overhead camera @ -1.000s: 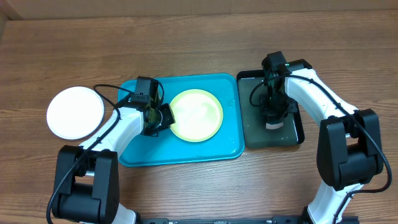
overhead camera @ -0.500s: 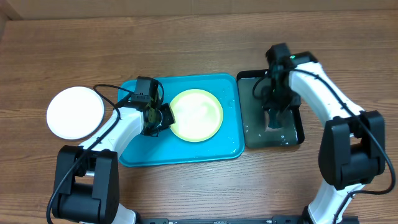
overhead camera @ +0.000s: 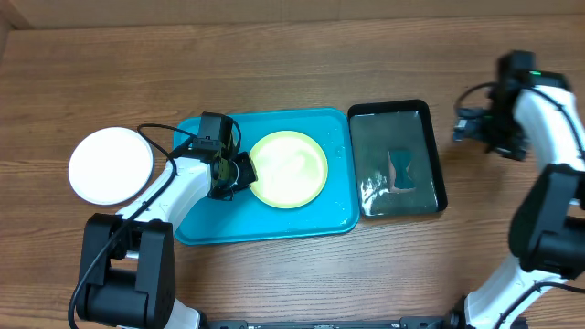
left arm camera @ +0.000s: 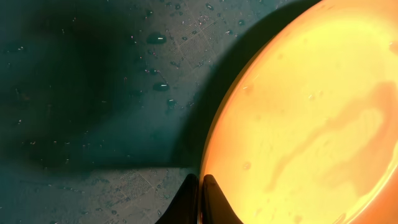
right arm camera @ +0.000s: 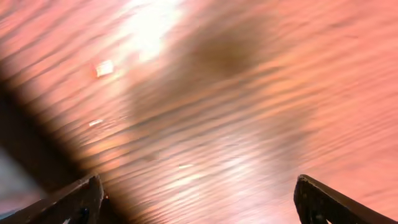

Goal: Clean dirty plates on tray and stack at the side
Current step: 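Release the sponge and move the right gripper out to the right, then lift the yellow plate with the left gripper and tip it over the black tray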

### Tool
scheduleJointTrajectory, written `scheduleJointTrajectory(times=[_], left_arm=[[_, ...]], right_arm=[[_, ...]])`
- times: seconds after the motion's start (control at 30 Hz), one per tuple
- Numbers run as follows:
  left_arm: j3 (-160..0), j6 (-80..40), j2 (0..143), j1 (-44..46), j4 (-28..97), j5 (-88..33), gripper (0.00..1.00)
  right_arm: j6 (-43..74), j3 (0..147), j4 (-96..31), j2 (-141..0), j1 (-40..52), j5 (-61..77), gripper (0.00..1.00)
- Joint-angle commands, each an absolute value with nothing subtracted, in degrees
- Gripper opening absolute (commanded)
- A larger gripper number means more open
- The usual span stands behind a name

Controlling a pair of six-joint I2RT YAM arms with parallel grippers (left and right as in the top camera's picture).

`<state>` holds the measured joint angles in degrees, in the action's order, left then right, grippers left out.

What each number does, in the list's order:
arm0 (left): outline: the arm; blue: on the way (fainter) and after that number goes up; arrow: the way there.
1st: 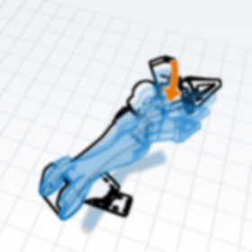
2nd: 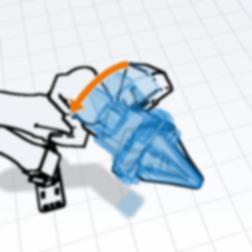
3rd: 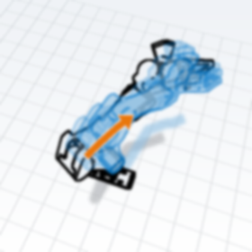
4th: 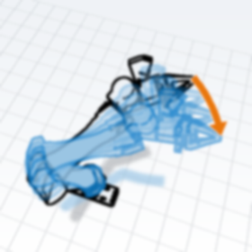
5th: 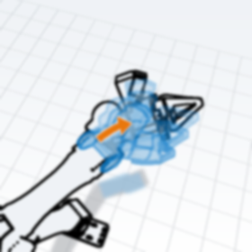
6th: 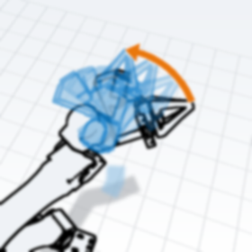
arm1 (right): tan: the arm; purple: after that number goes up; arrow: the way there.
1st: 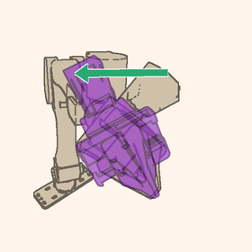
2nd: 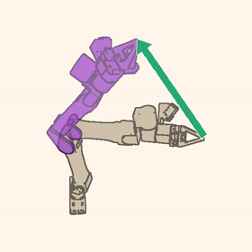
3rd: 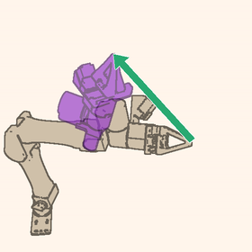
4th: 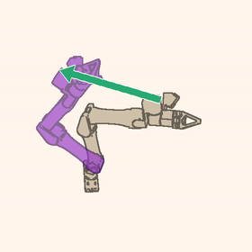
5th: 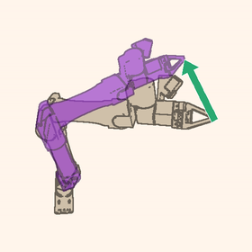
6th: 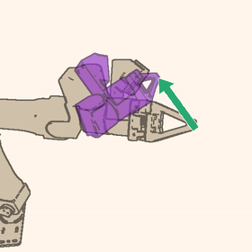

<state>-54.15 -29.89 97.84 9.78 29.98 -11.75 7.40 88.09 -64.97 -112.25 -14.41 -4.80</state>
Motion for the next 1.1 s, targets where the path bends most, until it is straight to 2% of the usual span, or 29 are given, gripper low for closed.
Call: scheduleJointTrajectory(times=[0.0,0.1,0.23,0.3,0.47,0.6,0.8,1.07], left_arm=[[-54.81,-29.76,98.26,10.20,29.93,-11.42,0.05],[-54.81,-29.76,98.26,10.22,29.89,-11.35,0.07],[-54.78,-29.78,98.28,10.20,29.95,-9.15,0.24],[-54.68,-29.80,98.41,10.22,29.95,-8.84,0.26],[-54.37,-29.80,100.07,10.22,30.06,-8.78,0.21],[-54.39,-30.02,101.62,10.26,29.69,-9.58,0.04],[-58.06,-30.00,101.45,10.09,32.45,-10.13,0.04],[-74.70,-28.01,101.47,10.11,46.96,-3.70,0.04]], right_arm=[[7.42,89.32,-64.58,-111.02,-18.41,-4.89,1.00],[7.42,89.32,-64.31,-111.02,-21.61,-4.89,1.00],[7.42,89.32,-64.12,-111.02,-24.34,-4.89,1.00],[7.42,89.32,-64.12,-111.02,-25.04,-4.89,1.00],[7.42,89.32,-64.12,-111.02,-25.36,-4.89,1.00],[7.42,89.32,-64.12,-111.02,-25.36,-4.89,1.00],[7.42,89.32,-64.12,-111.02,-25.36,-4.89,1.00],[7.42,89.32,-64.12,-111.02,-25.36,-4.89,1.00]])
